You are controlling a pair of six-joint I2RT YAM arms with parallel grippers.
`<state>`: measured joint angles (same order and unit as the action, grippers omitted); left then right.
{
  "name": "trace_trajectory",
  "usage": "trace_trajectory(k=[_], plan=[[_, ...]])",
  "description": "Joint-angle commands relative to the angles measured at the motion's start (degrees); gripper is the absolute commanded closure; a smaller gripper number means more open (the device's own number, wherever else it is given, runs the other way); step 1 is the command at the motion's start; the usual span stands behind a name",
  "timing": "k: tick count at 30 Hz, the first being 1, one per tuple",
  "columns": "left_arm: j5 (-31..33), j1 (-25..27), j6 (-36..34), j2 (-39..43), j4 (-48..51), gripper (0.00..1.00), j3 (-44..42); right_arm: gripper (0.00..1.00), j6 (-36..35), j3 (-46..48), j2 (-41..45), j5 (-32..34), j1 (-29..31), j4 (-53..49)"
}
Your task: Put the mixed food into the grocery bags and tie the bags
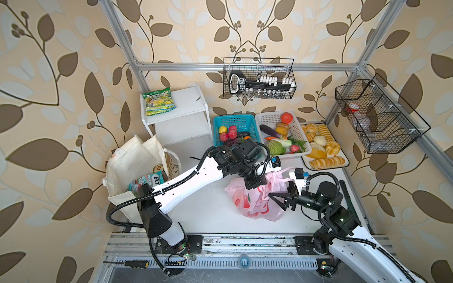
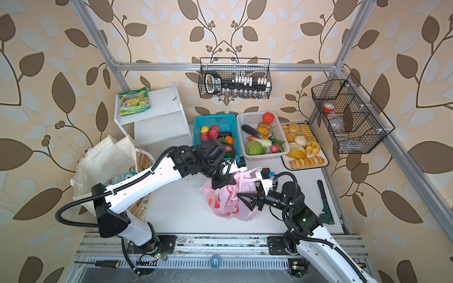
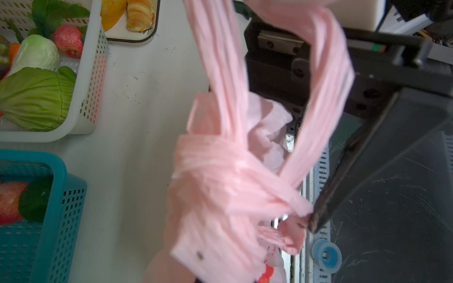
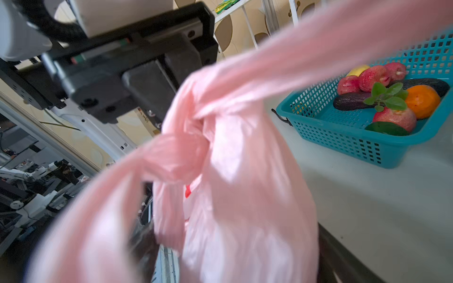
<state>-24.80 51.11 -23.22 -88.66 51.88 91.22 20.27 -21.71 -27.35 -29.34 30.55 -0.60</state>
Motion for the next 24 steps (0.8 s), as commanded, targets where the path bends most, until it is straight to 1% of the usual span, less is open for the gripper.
trace_trajectory(k=[1,2,3,4,5,7,8,11,12,14,17,19,20,21,22,24], plan=[[-7.9,-2.7,-1.6,3.8,-1.1,1.0,-0.5,0.17,-3.1,0.7,1.8,7.3,0.8,-0.8],[-10.3,-3.5,-2.5,3.9,-0.2,1.0,-0.5,0.23,-3.3,0.9,2.2,8.0,0.8,-0.5],[-12.7,-4.0,-4.0,3.9,1.6,1.0,-0.2,0.26,-4.1,1.1,2.5,8.1,0.8,0.0],[-13.6,-4.4,-4.8,3.9,3.3,1.0,0.5,0.26,-5.0,1.1,2.6,8.0,0.8,0.5],[-14.9,-4.7,-5.9,3.7,5.0,1.0,1.1,0.25,-5.8,0.9,2.7,8.1,0.8,0.8],[-19.5,-5.7,-8.7,3.2,8.6,1.0,2.2,0.23,-8.6,0.9,3.4,9.2,0.9,1.6],[-20.4,-5.7,-9.7,2.9,10.1,1.0,2.7,0.23,-9.5,1.3,3.8,9.7,1.0,2.5],[-22.0,-5.7,-10.5,1.6,13.1,1.0,3.8,0.21,-10.8,3.1,4.4,9.8,1.2,9.9],[-22.3,-5.7,-10.5,1.1,13.6,1.0,3.9,0.17,-11.2,3.2,3.7,8.8,1.3,12.2],[-23.1,-5.8,-10.4,0.2,14.2,1.0,4.3,0.14,-12.3,2.8,1.2,5.9,2.2,15.6],[-25.2,-5.7,-9.8,-0.8,14.6,1.0,5.2,0.11,-16.9,1.1,-4.0,1.3,4.9,16.7],[-26.0,-5.7,-9.9,-1.7,15.5,1.0,5.8,0.11,-17.7,0.6,-6.5,-0.7,6.8,19.5],[-26.1,-5.7,-10.0,-2.1,16.2,1.0,6.1,0.13,-17.7,0.5,-7.5,-0.7,7.4,20.9],[-26.0,-5.7,-10.0,-2.7,17.1,1.0,6.7,0.19,-17.5,0.4,-8.3,-0.6,7.8,21.7],[-25.2,-5.8,-10.0,-3.1,17.9,1.0,7.5,0.32,-17.5,0.1,-9.0,0.2,7.9,21.7],[-24.2,-6.1,-9.7,-3.6,19.2,0.99,8.5,0.57,-16.0,-0.1,-9.0,5.1,7.9,19.2]])
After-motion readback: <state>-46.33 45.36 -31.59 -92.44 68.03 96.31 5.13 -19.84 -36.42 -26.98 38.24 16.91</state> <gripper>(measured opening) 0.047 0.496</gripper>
